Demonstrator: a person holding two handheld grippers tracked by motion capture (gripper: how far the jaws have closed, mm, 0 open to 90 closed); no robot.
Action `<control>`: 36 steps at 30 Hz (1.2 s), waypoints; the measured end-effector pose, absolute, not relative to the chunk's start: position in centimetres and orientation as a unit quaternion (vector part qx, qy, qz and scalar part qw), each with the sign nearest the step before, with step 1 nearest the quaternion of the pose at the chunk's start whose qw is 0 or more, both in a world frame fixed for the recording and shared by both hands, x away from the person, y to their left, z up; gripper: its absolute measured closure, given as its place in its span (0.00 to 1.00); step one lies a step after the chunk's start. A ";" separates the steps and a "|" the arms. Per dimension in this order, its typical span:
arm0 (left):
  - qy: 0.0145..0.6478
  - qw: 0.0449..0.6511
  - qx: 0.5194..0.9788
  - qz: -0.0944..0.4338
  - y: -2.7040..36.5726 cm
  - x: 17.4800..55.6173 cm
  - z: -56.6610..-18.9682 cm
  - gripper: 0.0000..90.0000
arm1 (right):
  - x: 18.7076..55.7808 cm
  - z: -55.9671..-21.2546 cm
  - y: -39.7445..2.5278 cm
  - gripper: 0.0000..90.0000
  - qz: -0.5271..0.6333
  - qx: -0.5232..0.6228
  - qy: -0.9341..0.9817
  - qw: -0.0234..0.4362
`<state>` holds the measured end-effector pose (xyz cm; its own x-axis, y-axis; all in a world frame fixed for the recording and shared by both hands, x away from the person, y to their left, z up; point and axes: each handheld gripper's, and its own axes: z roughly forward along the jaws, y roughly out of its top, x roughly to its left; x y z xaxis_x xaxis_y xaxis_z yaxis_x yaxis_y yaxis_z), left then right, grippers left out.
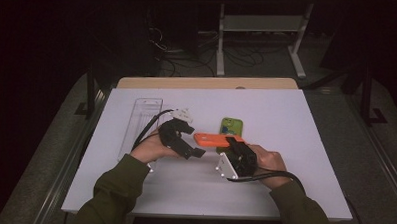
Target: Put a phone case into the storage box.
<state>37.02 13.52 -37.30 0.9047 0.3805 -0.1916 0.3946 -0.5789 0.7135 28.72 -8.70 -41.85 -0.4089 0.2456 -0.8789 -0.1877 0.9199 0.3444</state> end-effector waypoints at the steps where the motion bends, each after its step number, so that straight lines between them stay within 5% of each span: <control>1: 0.218 0.404 0.888 -0.009 13.5 37.0 -37.3 0.00 | 28.8 -41.9 -8.8 0.90 0.207 0.028 0.814 0.542; 36: 0.214 0.400 0.891 0.017 13.7 37.2 -37.4 0.00 | 30.9 -39.8 -11.5 0.90 0.326 0.222 0.835 0.384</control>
<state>37.25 13.72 -37.39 0.9079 0.3949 -0.1405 0.3676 -0.5889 0.7198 30.91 -11.50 -39.76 -0.6076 0.6200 -0.4964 0.1204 0.6897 0.7141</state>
